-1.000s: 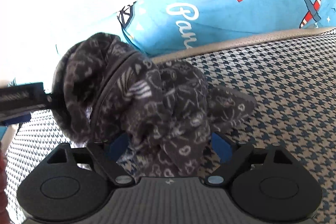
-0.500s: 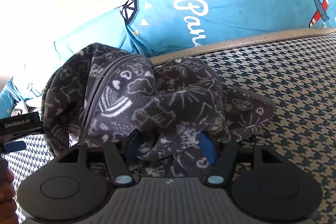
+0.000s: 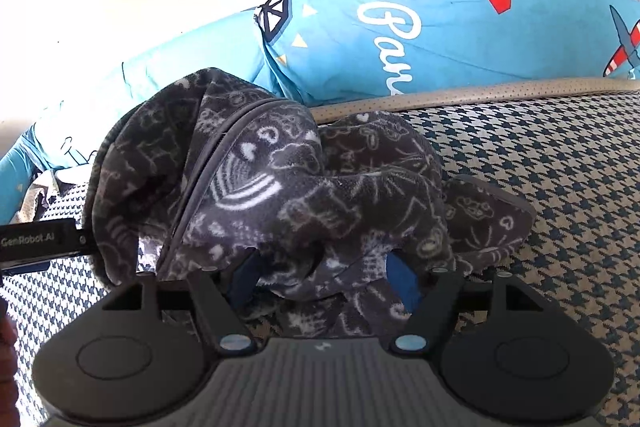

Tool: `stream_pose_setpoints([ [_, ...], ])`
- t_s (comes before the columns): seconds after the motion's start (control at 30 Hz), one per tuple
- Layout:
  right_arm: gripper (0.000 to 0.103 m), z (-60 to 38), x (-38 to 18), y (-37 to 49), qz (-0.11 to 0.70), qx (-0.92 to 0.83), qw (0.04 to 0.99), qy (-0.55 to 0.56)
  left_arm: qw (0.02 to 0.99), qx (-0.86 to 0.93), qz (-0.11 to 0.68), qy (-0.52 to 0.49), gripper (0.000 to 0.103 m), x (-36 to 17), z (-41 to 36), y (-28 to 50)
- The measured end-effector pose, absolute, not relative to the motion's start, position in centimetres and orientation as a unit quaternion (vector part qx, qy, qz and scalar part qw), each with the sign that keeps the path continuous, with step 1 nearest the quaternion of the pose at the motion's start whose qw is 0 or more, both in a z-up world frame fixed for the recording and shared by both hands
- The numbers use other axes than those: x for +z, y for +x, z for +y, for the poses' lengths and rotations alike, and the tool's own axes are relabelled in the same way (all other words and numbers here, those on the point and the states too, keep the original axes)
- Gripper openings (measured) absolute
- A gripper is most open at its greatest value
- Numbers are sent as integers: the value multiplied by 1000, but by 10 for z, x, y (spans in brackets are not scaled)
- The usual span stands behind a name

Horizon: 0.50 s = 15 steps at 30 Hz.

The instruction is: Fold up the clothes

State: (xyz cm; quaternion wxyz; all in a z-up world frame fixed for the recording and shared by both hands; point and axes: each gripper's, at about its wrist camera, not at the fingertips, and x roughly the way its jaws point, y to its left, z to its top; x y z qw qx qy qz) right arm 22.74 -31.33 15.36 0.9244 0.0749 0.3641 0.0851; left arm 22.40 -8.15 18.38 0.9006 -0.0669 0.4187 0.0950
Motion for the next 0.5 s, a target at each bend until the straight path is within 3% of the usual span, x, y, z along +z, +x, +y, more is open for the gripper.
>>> stream_pose_setpoints([
  [0.33,65,-307,151,231,370,77,923,69,900,83,422,-66,103,181,-84,221],
  [0.5,83,-311,152,230,372,61,924,64,902,82,419,-69,103,183,-84,220],
])
